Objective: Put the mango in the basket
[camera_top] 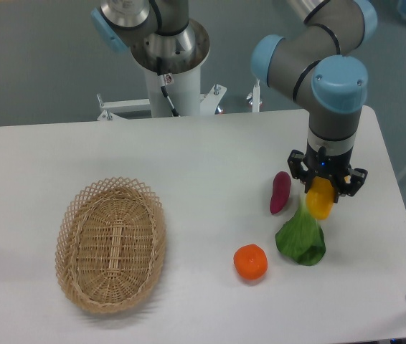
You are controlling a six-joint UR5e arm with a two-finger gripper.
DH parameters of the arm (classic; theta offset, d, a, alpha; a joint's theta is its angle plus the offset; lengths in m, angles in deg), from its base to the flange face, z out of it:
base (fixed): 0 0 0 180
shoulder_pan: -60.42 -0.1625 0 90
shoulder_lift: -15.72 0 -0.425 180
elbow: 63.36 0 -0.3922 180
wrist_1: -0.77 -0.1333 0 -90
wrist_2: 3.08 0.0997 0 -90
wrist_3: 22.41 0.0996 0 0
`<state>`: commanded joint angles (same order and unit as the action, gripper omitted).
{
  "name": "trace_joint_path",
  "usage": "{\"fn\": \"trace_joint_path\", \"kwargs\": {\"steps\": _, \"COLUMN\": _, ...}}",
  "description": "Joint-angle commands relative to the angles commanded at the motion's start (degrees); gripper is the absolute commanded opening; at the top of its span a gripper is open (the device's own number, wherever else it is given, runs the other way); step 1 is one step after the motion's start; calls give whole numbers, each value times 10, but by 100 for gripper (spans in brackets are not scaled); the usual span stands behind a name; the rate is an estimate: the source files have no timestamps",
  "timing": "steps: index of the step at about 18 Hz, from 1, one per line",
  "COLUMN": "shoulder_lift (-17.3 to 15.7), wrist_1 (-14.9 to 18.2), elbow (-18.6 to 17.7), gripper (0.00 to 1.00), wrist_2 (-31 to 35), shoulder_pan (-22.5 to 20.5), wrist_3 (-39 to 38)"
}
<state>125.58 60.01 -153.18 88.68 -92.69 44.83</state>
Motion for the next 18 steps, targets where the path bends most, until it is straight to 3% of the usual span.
{"fn": "trace_joint_path", "kwargs": {"steps": 18, "shoulder_lift": 1, "wrist_1": -1, "elbow": -4, "gripper": 20, "wrist_2": -27, "shoulder_pan": -4, "wrist_3": 0}}
